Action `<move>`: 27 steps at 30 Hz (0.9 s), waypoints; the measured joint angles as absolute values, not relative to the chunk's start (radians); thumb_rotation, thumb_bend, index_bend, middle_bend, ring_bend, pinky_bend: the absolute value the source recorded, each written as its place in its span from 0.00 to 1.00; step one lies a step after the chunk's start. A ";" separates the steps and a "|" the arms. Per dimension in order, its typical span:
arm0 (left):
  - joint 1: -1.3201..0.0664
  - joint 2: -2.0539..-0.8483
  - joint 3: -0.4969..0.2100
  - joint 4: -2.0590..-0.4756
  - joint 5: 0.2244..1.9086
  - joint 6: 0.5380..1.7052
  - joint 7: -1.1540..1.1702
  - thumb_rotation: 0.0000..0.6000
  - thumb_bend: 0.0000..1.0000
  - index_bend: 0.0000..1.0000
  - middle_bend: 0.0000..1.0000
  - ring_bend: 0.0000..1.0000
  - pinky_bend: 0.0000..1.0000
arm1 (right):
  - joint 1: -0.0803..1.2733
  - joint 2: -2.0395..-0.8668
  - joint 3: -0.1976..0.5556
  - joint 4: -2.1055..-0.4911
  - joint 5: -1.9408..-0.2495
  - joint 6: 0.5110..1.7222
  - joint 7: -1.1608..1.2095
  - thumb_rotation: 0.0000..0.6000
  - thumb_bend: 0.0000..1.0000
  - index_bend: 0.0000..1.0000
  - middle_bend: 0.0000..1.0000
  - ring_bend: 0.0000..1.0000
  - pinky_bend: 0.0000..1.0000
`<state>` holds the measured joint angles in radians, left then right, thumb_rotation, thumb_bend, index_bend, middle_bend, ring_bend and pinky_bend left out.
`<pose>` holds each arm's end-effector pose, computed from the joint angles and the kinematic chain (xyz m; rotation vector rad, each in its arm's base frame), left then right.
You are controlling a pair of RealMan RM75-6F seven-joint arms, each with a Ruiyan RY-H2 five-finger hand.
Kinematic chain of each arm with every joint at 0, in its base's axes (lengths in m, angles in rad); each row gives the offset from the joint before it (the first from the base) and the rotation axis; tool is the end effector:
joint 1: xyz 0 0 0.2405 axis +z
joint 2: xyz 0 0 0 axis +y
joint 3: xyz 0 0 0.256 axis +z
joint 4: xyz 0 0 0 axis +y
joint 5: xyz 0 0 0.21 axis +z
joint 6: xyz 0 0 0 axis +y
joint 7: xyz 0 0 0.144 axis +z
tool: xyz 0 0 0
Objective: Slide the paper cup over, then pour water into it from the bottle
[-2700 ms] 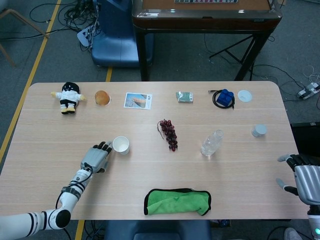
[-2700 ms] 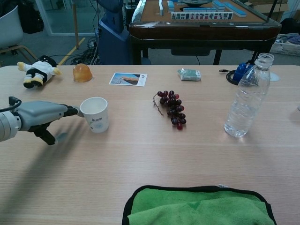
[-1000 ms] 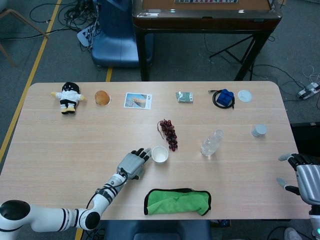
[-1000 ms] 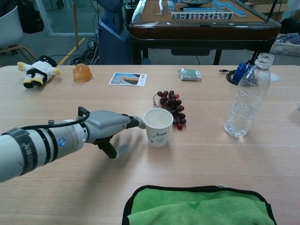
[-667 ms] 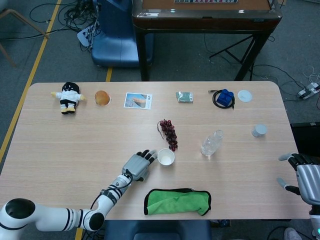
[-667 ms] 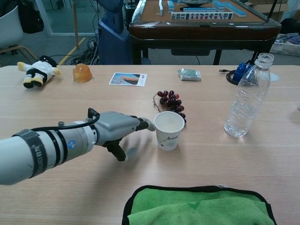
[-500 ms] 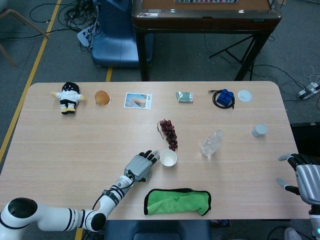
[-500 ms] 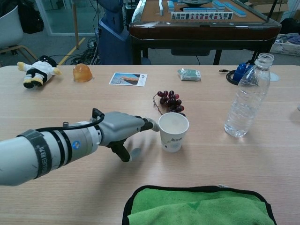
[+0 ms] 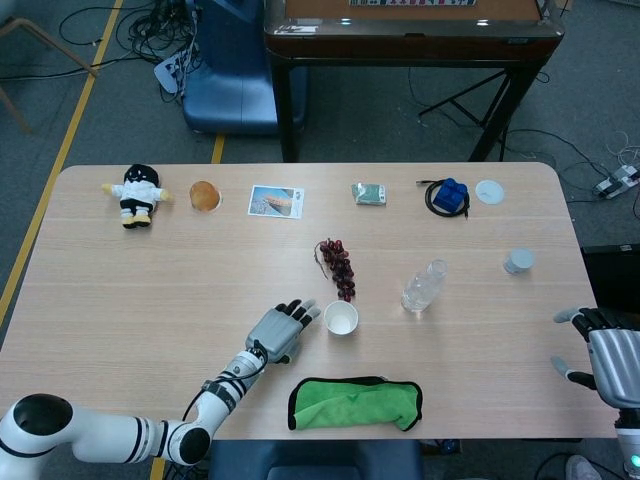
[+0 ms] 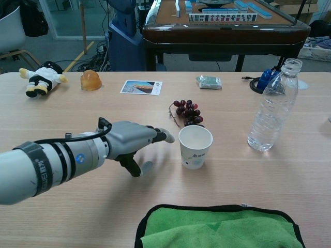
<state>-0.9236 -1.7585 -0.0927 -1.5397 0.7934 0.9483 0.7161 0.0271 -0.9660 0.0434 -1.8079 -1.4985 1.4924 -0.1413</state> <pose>-0.0861 0.2964 -0.1016 -2.1416 -0.9157 -0.7151 -0.2919 -0.1605 0.1886 1.3941 -0.8635 0.7924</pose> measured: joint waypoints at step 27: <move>-0.563 -1.355 0.056 -1.668 1.199 1.372 0.387 1.00 0.40 0.33 0.34 0.28 0.41 | 0.054 -1.040 0.024 -1.762 -1.482 1.419 -0.184 1.00 0.11 0.41 0.37 0.32 0.46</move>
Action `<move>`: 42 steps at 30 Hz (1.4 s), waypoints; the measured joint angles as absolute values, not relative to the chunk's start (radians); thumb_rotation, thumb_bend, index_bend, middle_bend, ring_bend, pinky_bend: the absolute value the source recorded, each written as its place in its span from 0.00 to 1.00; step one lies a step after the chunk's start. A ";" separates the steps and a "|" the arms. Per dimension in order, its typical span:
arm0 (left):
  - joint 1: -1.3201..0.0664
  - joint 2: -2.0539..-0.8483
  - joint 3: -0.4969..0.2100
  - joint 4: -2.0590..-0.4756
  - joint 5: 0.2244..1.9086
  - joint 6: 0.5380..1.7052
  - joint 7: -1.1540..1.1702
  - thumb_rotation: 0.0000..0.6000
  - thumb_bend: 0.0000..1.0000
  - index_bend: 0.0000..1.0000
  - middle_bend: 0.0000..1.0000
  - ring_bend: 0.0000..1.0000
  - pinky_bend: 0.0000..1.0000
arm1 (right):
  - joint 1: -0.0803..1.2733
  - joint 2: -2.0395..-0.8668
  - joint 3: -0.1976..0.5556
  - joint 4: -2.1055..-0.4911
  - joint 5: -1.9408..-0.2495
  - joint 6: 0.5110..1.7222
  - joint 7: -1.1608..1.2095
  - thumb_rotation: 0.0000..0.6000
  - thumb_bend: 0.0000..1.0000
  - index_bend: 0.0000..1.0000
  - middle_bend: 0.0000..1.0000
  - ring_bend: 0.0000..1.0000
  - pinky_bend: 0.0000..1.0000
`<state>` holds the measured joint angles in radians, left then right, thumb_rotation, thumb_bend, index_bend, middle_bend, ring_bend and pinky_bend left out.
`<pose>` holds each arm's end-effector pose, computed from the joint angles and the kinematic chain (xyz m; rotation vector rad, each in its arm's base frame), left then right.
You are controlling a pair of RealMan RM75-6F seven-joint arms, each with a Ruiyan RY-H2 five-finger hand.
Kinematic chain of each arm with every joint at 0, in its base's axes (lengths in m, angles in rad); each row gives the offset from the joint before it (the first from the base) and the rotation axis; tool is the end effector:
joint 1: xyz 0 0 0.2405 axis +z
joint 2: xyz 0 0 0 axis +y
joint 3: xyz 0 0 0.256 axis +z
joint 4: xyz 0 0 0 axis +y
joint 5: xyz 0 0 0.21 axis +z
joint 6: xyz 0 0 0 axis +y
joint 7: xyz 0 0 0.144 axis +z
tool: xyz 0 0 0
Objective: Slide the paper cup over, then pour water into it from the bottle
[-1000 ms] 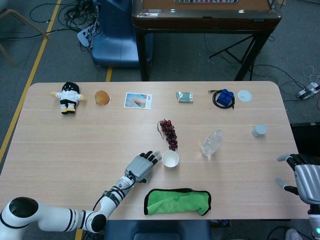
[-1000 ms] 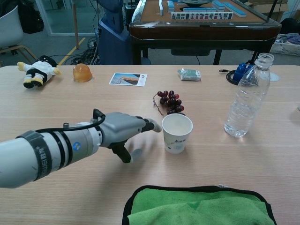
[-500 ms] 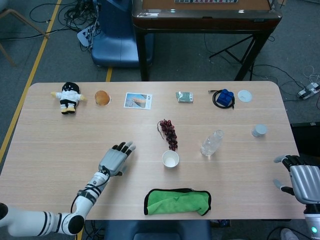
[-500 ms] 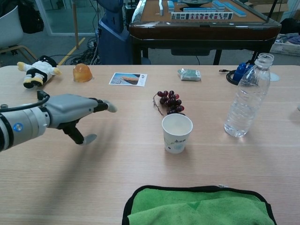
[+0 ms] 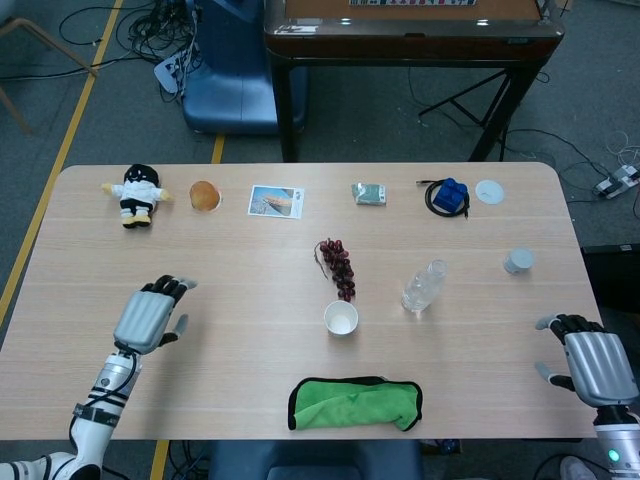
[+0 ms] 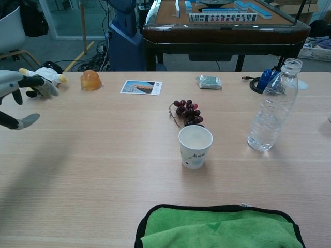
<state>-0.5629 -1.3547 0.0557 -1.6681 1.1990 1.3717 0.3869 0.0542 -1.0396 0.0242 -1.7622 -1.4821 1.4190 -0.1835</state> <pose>-0.2168 0.2761 0.0579 -1.6769 -0.8047 -0.8581 -0.2997 -0.1638 0.1589 1.4570 -0.9102 0.7379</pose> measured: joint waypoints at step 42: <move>-0.191 -1.176 0.100 -1.586 1.481 1.512 0.114 1.00 0.40 0.37 0.23 0.27 0.43 | 0.315 -1.353 0.169 -1.422 -1.342 1.150 0.060 1.00 0.00 0.24 0.16 0.14 0.29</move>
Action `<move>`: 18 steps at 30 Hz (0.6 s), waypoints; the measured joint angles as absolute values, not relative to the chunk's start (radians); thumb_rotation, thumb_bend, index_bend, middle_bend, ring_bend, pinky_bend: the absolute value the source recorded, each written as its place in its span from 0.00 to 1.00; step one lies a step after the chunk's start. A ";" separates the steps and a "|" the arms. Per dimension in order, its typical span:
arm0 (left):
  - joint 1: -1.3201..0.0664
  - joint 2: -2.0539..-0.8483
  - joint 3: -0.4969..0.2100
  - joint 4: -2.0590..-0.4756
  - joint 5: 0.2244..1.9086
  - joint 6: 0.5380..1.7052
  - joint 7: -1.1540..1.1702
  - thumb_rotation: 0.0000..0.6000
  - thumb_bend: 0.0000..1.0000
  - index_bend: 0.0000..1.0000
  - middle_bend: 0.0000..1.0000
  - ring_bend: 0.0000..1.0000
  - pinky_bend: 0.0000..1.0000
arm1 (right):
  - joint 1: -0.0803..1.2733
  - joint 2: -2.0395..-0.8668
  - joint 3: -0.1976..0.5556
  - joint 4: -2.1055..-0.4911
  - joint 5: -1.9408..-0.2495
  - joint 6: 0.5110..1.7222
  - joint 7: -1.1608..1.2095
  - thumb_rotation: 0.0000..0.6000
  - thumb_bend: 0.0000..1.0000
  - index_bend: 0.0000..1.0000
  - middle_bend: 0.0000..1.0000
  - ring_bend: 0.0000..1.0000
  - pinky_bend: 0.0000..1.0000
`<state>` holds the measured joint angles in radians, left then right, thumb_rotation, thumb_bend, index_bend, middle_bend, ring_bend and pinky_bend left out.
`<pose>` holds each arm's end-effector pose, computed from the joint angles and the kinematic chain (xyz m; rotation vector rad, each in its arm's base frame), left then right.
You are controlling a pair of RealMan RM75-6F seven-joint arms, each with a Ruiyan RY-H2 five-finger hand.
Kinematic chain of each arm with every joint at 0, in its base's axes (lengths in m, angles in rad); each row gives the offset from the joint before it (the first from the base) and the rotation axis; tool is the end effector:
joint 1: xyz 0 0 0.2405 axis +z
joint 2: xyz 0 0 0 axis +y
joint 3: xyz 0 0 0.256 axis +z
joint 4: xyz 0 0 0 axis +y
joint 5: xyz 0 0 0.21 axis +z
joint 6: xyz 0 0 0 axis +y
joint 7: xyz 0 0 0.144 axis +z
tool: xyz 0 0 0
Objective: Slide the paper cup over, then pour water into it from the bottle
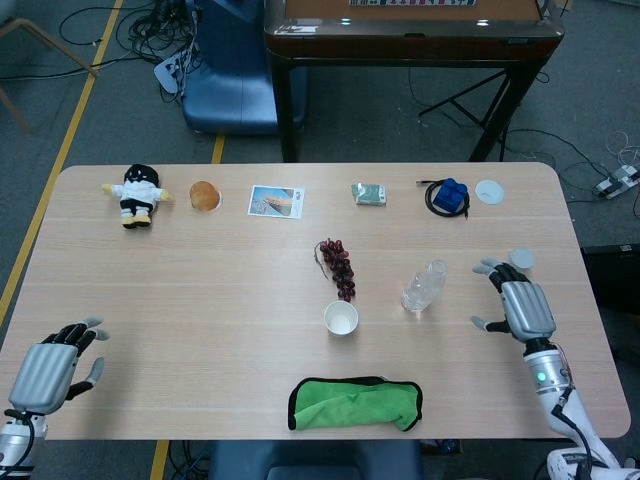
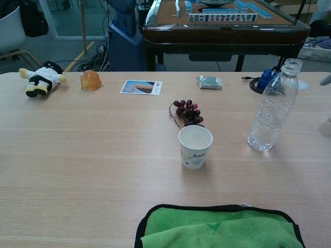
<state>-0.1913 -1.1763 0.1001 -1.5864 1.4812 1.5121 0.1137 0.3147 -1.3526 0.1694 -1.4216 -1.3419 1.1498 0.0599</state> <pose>-0.3051 0.1819 0.1285 -1.5308 -0.8574 -0.8290 -0.2980 -0.2760 0.0804 1.4472 -1.1136 0.9511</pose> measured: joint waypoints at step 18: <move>-0.165 -1.173 0.069 -1.597 1.500 1.478 0.119 1.00 0.40 0.38 0.23 0.27 0.43 | 0.417 -1.479 0.174 -1.254 -1.353 1.051 0.224 1.00 0.00 0.21 0.15 0.14 0.32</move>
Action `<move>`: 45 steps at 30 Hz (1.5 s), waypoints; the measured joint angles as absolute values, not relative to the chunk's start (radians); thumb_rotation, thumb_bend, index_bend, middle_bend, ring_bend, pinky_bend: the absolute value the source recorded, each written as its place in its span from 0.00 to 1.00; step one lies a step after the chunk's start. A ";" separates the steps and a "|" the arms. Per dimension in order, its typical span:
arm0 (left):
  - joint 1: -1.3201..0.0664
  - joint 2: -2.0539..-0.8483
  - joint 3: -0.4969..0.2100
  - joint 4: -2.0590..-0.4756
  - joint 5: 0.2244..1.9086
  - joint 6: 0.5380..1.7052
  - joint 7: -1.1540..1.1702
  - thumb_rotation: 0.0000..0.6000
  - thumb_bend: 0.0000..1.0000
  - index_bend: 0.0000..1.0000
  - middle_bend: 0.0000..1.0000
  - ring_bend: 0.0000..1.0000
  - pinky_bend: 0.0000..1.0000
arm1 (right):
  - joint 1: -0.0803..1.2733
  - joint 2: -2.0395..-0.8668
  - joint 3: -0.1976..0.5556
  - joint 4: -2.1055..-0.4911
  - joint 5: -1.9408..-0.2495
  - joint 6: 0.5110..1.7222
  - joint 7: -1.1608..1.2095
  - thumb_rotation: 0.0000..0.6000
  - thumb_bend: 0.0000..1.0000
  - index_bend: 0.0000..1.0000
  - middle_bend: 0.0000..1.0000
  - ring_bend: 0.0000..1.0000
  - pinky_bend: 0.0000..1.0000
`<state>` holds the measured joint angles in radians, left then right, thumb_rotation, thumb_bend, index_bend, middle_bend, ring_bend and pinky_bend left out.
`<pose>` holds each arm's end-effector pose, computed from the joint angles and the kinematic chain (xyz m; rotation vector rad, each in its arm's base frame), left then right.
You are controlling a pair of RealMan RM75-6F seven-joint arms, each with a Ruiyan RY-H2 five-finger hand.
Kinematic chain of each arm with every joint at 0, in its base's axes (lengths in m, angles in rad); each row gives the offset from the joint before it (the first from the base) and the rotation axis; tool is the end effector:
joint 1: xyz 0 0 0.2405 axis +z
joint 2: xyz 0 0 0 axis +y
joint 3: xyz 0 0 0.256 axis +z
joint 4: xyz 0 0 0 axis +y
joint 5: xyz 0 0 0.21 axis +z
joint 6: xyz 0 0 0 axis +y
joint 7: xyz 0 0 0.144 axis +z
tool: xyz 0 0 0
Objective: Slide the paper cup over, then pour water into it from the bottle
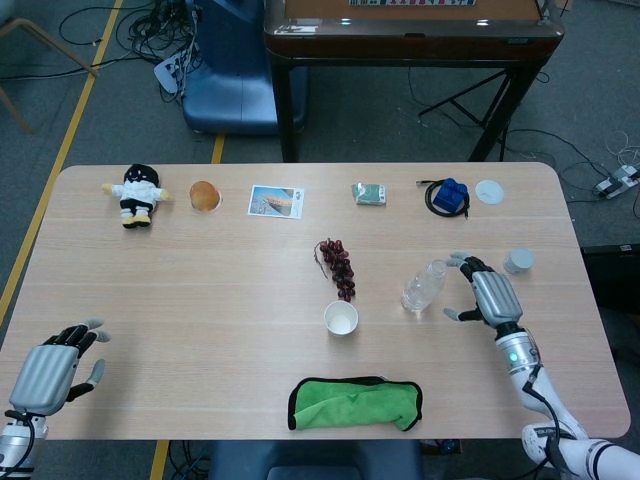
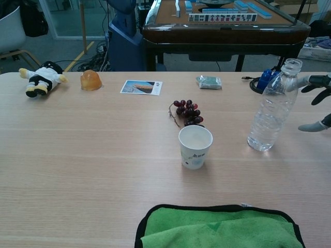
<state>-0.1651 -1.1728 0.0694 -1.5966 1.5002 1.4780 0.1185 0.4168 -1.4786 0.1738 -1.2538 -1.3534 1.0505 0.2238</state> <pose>-0.3049 0.1797 0.1267 -1.5342 -0.8734 -0.8220 -0.2892 -0.3085 0.0413 1.4842 -1.2341 1.0265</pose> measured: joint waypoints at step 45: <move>-0.136 -1.179 0.044 -1.620 1.536 1.430 0.133 1.00 0.40 0.40 0.23 0.27 0.43 | 0.526 -1.652 0.139 -0.986 -1.427 0.995 0.620 1.00 0.00 0.18 0.26 0.17 0.32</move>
